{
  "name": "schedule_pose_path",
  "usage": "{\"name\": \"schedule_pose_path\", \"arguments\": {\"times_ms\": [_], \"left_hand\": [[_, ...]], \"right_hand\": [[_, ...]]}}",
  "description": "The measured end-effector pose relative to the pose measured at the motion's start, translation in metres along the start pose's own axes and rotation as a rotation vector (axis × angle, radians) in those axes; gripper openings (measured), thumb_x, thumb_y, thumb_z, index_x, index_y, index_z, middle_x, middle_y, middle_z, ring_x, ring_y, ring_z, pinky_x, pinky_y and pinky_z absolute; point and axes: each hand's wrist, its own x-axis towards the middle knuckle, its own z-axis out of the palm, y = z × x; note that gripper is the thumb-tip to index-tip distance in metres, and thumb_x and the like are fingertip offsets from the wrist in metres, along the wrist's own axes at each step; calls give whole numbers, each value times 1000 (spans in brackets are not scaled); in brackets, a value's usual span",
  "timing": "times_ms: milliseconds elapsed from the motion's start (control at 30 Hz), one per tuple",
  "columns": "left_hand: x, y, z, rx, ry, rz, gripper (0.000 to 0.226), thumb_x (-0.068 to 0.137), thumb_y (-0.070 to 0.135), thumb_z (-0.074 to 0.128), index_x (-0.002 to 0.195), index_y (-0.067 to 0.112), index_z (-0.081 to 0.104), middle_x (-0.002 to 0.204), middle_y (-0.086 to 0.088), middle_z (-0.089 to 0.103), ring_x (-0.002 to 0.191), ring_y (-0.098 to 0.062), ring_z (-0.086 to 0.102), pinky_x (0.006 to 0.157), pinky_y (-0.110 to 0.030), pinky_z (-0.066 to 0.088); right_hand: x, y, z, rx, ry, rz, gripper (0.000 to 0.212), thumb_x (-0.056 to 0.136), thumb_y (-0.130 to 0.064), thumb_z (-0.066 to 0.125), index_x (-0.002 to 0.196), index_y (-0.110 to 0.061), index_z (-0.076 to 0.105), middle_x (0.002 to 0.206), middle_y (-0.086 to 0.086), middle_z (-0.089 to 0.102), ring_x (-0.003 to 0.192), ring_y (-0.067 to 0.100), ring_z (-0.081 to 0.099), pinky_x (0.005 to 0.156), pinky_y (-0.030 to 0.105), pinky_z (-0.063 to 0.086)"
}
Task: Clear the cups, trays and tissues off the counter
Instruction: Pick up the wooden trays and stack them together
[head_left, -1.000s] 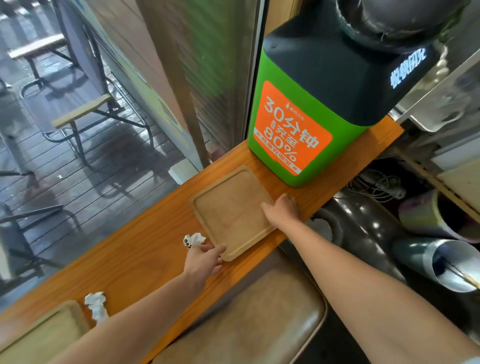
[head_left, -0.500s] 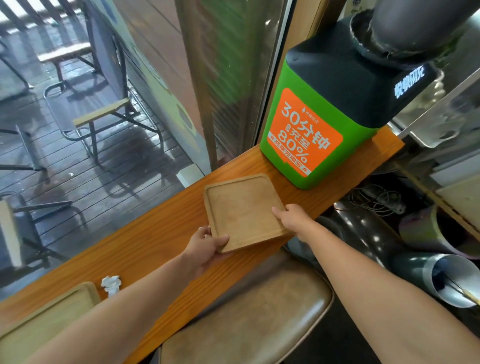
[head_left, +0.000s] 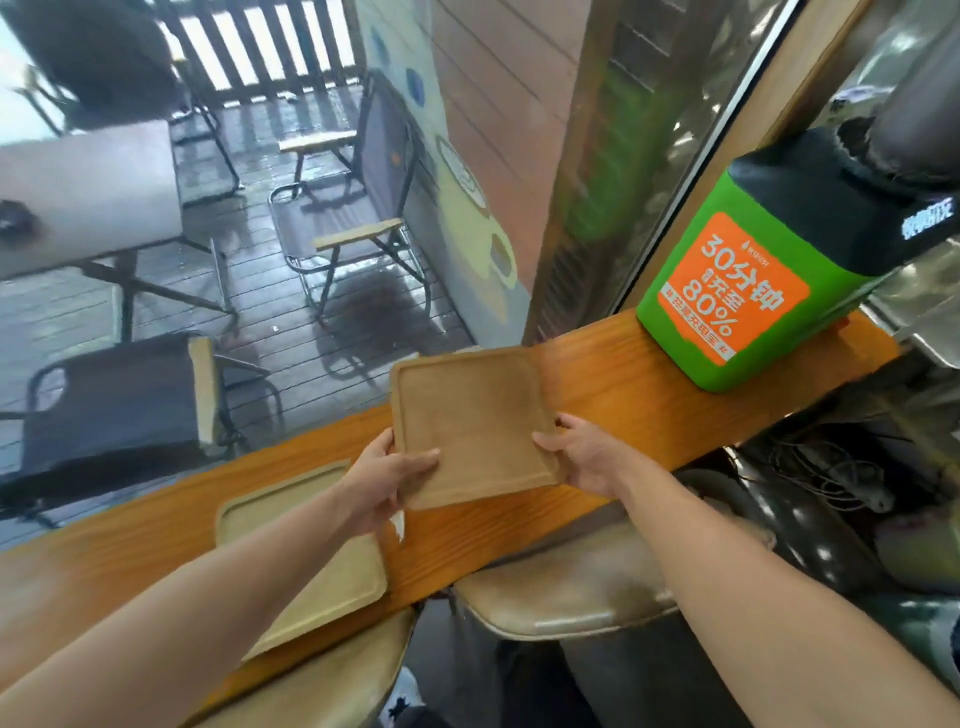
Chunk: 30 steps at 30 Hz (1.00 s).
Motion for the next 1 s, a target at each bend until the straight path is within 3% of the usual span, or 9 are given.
{"name": "schedule_pose_path", "arguments": {"times_ms": [100, 167, 267, 367, 500, 633, 767, 1000], "left_hand": [[-34, -16, -50, 11, 88, -7, 55, 84, 2, 74, 130, 22, 51, 117, -9, 68, 100, -29, 70, 66, -38, 61], [-54, -28, -81, 39, 137, -27, 51, 86, -1, 71, 128, 20, 51, 112, -9, 68, 95, -27, 70, 65, -38, 62], [-78, -47, -124, 76, 203, -57, 48, 88, -2, 69, 129, 14, 51, 109, -10, 69, 94, -27, 70, 76, -42, 62], [-90, -65, -158, 95, 254, -96, 54, 87, -1, 70, 136, 8, 48, 120, -13, 65, 105, -29, 65, 90, -46, 57], [-92, -87, -186, 104, 315, -121, 58, 85, 3, 74, 138, 8, 50, 127, -12, 63, 117, -31, 59, 105, -51, 48], [-88, -104, -201, 137, 384, -127, 63, 83, 8, 78, 138, 9, 48, 127, -11, 62, 118, -30, 58, 105, -49, 47], [-81, -111, -208, 163, 443, -105, 60, 82, 9, 79, 134, 9, 50, 125, -10, 63, 113, -27, 58, 101, -45, 49], [-72, -114, -213, 319, 515, -72, 43, 80, 15, 82, 115, 18, 57, 104, 1, 64, 99, -20, 59, 88, -36, 52]], "right_hand": [[-4, 20, 61, -84, -76, 15, 53, 94, -2, 63, 138, -23, 40, 134, 11, 60, 119, 34, 61, 97, 52, 52], [-7, 35, 96, -143, -122, 64, 49, 95, -1, 61, 133, -24, 41, 132, 12, 61, 117, 35, 62, 98, 54, 52], [-10, 59, 140, -231, -145, 119, 44, 93, -6, 66, 131, -19, 49, 126, 11, 65, 112, 33, 66, 92, 52, 57], [-10, 78, 174, -302, -131, 135, 42, 90, -10, 70, 129, -17, 54, 120, 9, 69, 106, 30, 68, 81, 47, 61], [-5, 97, 205, -346, -89, 147, 35, 91, -5, 66, 121, -19, 55, 117, 8, 68, 106, 29, 67, 89, 51, 58], [-2, 108, 218, -356, -116, 154, 30, 91, -3, 64, 111, -24, 59, 118, 7, 69, 109, 28, 65, 94, 49, 55], [0, 111, 230, -414, -98, 149, 29, 94, -3, 61, 114, -24, 62, 114, 4, 72, 104, 25, 67, 81, 40, 56], [9, 112, 242, -569, -21, 140, 36, 95, -4, 58, 130, -13, 57, 127, 8, 65, 119, 29, 59, 108, 51, 44]]}}
